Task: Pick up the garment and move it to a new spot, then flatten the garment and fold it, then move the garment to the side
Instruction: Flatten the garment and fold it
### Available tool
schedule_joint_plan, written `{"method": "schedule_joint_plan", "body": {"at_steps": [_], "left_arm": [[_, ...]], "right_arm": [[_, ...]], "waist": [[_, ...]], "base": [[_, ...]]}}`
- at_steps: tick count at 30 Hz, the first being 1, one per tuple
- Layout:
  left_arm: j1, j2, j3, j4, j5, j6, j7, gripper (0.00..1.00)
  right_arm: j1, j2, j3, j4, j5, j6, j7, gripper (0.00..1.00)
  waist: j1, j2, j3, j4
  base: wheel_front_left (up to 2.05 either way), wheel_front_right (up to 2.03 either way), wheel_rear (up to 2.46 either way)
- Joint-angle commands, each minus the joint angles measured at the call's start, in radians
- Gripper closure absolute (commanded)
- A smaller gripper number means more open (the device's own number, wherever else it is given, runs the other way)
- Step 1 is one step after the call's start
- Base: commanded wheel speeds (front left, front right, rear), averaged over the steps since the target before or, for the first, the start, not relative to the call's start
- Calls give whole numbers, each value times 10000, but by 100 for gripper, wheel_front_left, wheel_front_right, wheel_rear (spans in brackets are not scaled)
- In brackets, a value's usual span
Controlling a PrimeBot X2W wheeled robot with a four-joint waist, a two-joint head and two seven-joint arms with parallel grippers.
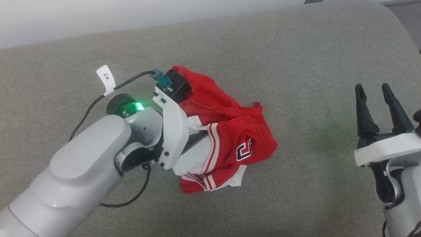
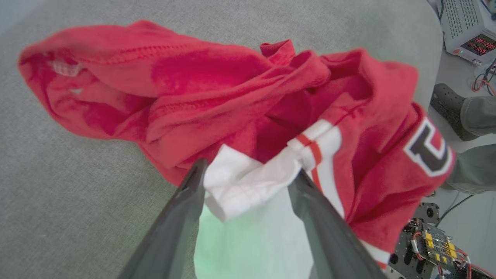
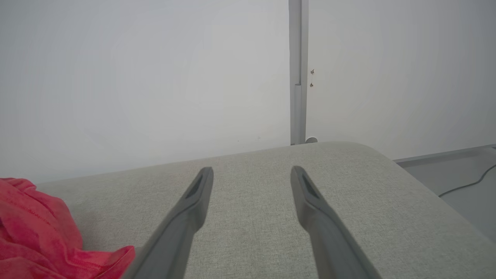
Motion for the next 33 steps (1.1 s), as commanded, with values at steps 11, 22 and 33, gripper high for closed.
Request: {"method": "schedule_joint_plan", "body": {"at_steps": [11,22,33], "left_arm": [[-340,6,130,381,-526,102,131,100],[174,1923,1316,-551,-924,1910,496,100],[1310,4089,1712,36,-445,3579,602,100]], "right_arm": [[-43,-42,-142,40,32,-3,-90,0],[107,-113,-377,-120,-49,-3,34,0],[-34,-172,-344,-303,-62,-3,184,0]], "waist": [[0,0,50,241],[0,0,73,662],[0,0,339,800]], "base": [[0,0,0],[0,0,0],[0,0,0]]}}
